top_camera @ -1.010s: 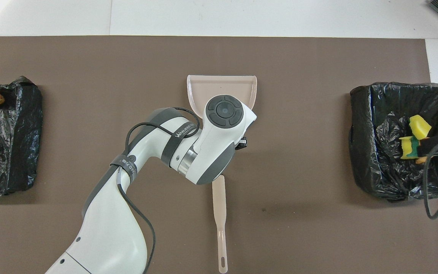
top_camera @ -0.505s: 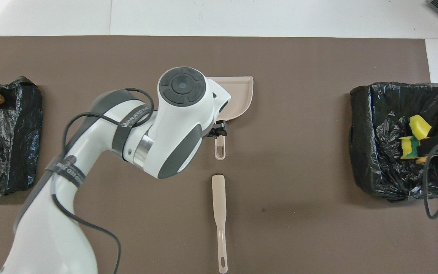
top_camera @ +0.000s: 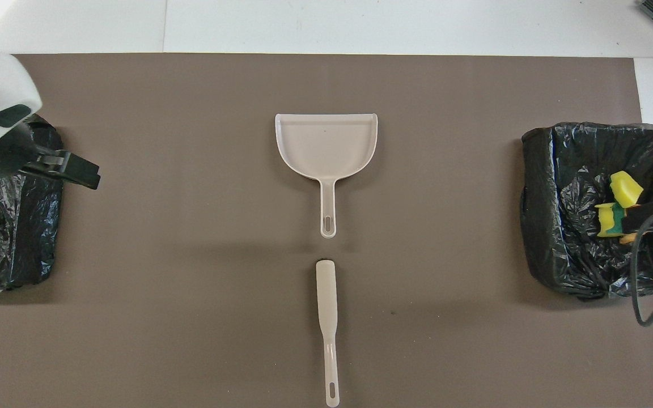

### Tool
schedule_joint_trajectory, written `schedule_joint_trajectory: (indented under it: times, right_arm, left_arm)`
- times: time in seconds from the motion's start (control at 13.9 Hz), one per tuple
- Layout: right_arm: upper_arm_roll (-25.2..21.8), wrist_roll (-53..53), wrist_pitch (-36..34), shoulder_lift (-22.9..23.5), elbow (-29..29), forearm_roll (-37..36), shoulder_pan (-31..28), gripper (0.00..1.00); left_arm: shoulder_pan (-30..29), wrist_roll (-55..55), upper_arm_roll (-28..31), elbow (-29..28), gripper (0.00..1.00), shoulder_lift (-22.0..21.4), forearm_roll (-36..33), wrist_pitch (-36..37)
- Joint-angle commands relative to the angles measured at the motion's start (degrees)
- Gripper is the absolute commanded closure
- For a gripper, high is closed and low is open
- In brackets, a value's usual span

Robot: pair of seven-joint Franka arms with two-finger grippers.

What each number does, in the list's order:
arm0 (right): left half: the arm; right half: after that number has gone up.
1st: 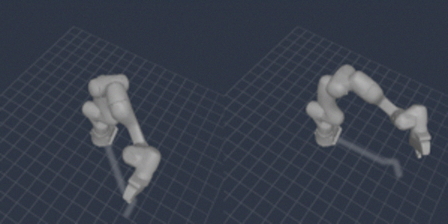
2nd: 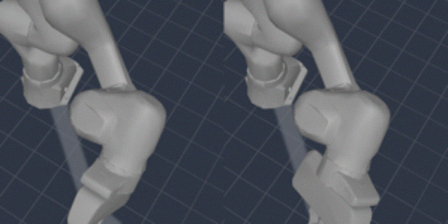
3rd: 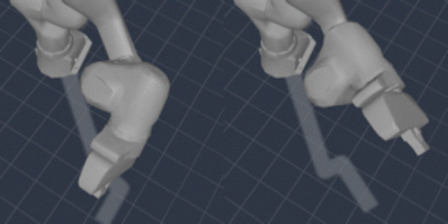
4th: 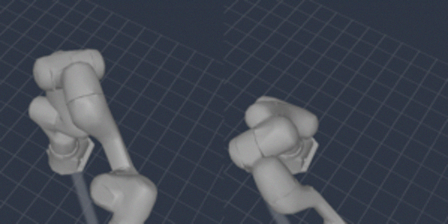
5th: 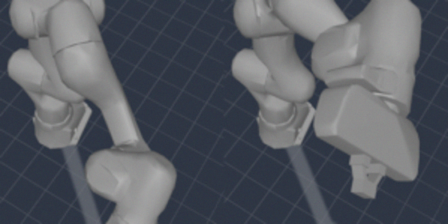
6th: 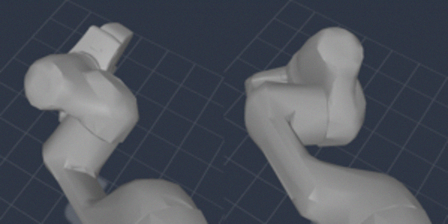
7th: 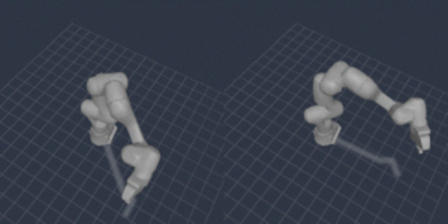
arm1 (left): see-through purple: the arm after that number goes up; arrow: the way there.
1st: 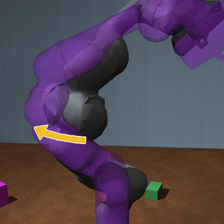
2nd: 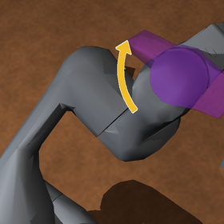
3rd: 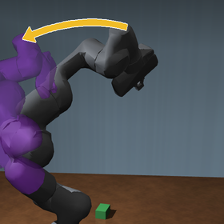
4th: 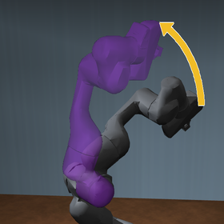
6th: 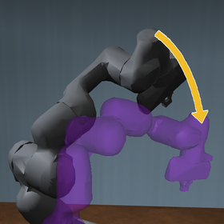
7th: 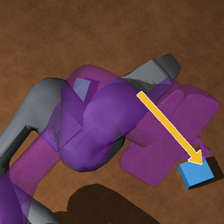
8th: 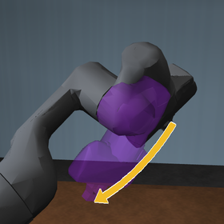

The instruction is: Sweep and dump trash in bin

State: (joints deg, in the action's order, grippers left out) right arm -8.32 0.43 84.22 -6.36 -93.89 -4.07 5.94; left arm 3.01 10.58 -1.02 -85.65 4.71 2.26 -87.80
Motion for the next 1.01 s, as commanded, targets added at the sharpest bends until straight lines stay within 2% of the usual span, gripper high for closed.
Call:
schedule_joint_trajectory:
  times: [0.0,0.29,0.36,0.72,0.94]
  right_arm:
    - [-0.03,0.54,-0.37,-1.2,-1.12,0.9,-0.22,0.0]
    - [-0.03,0.45,-0.37,-1.2,-1.12,0.9,-0.22,0.0]
    - [-0.03,0.54,-0.29,-1.2,-1.12,0.9,-0.22,0.0]
    - [-0.03,0.45,-0.37,-1.2,-1.12,0.9,-0.22,0.0]
    - [-0.03,0.54,-0.37,-1.2,-1.12,0.9,-0.22,0.0]
  left_arm:
    - [-3.19,2.0,-0.74,-3.2,0.0,-5.31,-0.33,2.0]
    - [-3.36,1.73,-0.83,-14.17,0.0,-12.16,-0.41,-1.93]
    - [-3.63,1.56,-0.83,-14.29,0.0,-12.0,-0.5,-2.2]
    - [-3.19,1.47,-0.83,-2.79,0.0,-6.13,-0.42,6.22]
    - [-3.28,1.73,-0.83,-2.42,0.0,-5.23,-0.94,3.35]
